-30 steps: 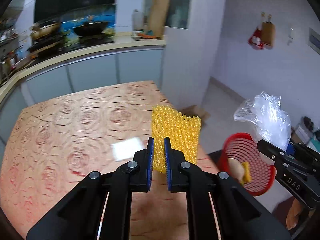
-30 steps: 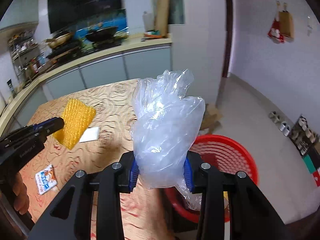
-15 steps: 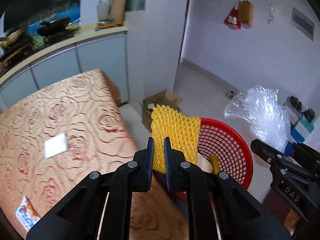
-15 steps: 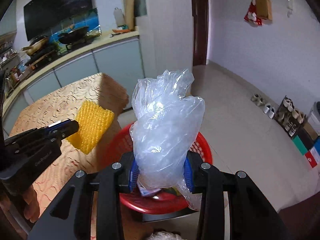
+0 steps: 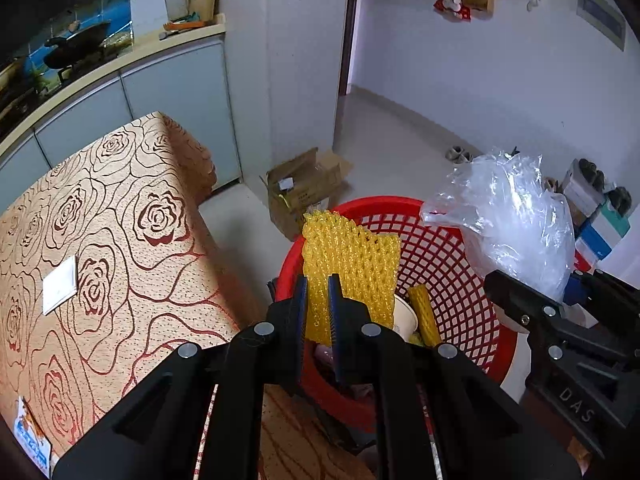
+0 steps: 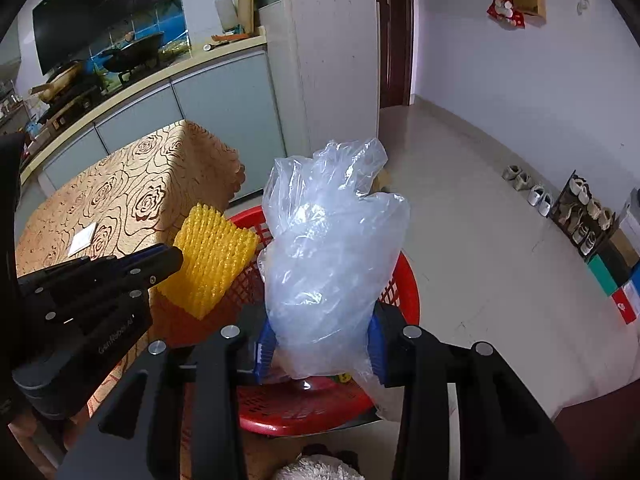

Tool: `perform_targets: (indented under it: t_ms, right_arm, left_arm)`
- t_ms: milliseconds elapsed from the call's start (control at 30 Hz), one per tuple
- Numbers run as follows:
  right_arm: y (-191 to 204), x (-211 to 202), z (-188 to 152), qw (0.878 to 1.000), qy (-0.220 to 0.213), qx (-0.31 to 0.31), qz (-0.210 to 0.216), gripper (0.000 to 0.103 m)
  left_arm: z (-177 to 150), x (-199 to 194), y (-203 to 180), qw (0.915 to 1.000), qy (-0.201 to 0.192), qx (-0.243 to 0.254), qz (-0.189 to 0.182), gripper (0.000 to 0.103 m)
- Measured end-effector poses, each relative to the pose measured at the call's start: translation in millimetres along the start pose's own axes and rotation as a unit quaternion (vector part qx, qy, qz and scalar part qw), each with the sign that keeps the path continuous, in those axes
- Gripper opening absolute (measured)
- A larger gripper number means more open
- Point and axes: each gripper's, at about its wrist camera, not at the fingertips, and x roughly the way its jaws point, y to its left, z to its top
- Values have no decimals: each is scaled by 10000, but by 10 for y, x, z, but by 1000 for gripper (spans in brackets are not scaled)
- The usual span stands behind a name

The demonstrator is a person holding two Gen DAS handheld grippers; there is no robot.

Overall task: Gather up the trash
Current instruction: 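Open both tools to drop the foam net and plastic bag into the basket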

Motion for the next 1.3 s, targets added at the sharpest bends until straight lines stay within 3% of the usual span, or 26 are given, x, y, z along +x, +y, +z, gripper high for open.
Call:
perform_targets:
  t_ms: [367,467,633,800,1300]
  right_arm:
    - [-38,86,-51,9998,153,82,16,49]
    - [-35,80,-50,9998,162,102,22,54]
    - [-18,41,-36,9999,121,103,14,58]
    - [-14,-34,-22,9999,41,123,-1,58]
    - [203,-306,43,9995,-308,38,70,58]
  left_arm:
    - [-2,74,41,9999,144,-40,-76,15]
    - [0,52,61,9999,122,-63,-87,24]
    - [22,-26,75,9999,2,-101,-82,48]
    - [34,-161,112,9996,-139,-211,-81,56]
    - [-16,-686,430,9968,-603,-477,236,58]
